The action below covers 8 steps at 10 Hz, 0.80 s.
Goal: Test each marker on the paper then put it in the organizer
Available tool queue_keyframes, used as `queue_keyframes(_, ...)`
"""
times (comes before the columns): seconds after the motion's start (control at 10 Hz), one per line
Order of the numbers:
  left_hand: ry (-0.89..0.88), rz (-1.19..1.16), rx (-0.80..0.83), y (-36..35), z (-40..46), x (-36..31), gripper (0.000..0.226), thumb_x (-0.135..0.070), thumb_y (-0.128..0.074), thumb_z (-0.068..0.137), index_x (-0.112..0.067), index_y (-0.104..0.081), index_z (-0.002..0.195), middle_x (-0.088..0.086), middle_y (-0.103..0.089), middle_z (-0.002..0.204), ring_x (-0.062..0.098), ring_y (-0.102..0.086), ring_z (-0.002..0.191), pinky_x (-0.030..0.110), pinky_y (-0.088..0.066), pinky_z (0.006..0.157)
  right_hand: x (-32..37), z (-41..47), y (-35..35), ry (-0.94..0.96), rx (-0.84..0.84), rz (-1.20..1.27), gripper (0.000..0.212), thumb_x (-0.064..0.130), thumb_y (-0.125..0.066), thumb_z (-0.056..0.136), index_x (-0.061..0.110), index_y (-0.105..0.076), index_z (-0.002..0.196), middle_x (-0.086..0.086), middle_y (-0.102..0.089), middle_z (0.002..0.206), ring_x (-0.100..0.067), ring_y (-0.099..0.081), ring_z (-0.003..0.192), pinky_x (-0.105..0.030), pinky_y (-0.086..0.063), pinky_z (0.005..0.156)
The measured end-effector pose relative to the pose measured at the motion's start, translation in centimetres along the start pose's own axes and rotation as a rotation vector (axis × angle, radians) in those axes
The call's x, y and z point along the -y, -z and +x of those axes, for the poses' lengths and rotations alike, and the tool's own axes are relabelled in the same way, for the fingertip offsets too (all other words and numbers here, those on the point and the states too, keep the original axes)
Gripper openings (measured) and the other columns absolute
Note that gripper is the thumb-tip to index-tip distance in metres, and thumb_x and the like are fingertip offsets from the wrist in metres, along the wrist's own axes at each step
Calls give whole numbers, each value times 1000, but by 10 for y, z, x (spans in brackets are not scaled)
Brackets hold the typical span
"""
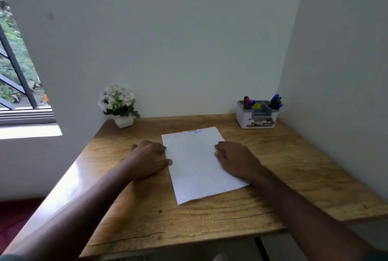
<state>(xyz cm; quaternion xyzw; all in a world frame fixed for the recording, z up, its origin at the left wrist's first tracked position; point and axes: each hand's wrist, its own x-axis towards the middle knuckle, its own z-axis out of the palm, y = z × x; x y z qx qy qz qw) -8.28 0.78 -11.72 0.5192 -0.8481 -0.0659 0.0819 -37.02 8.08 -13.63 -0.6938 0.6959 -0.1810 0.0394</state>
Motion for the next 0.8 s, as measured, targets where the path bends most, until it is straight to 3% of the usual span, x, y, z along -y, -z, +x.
queue_keyframes(0.1,12,-48,-12,-4,24,-4,58,-63,-49,93,-31,-52,141,-6,-51,149,20,-40,140,52,-26,115,-5,16,-4,-42,-29,-26,40,34,-40,105,16,-59,135,-4,-59,141,-23,-53,130,-37,-39,109)
queue_keyframes(0.2,13,-56,16,-8,44,-6,63,-68,-45,92,-31,-49,143,-7,-50,149,20,-42,138,52,-26,115,-6,34,-8,-68,-79,-36,36,33,-39,103,15,-63,122,-4,-67,122,-22,-61,112,-37,-46,98)
queue_keyframes(0.3,26,-48,-7,-14,57,-6,64,-67,-42,94,-30,-45,146,-4,-48,151,23,-40,139,55,-23,116,-6,48,-9,-97,-97,-35,36,34,-41,102,13,-64,120,-5,-68,119,-22,-62,105,-36,-48,93)
queue_keyframes(0.5,50,-146,-50,-21,75,2,62,-63,-45,94,-27,-48,145,-2,-48,151,23,-41,138,53,-31,114,-7,70,-7,-117,-68,-33,36,34,-41,102,13,-63,121,-6,-68,120,-24,-63,106,-39,-48,95)
queue_keyframes(0.6,29,-141,-77,-21,82,1,59,-57,-49,96,-21,-51,143,0,-52,147,23,-44,135,43,-37,111,-11,79,-10,-128,-75,-56,37,34,-40,102,16,-63,124,-5,-67,125,-26,-61,113,-42,-43,102)
queue_keyframes(0.7,-12,-163,-121,-19,89,5,49,-55,-51,95,-19,-63,126,2,-61,134,23,-53,124,38,-44,98,-14,88,-10,-147,-107,-11,39,37,-41,102,20,-66,125,-3,-67,129,-26,-60,119,-44,-42,106)
queue_keyframes(0.8,-62,-157,-216,-11,101,6,36,-50,-48,99,-19,-64,107,3,-65,124,25,-56,118,37,-42,89,-19,106,-12,-106,-335,105,36,33,-46,97,15,-74,110,-6,-73,114,-28,-65,108,-40,-49,96)
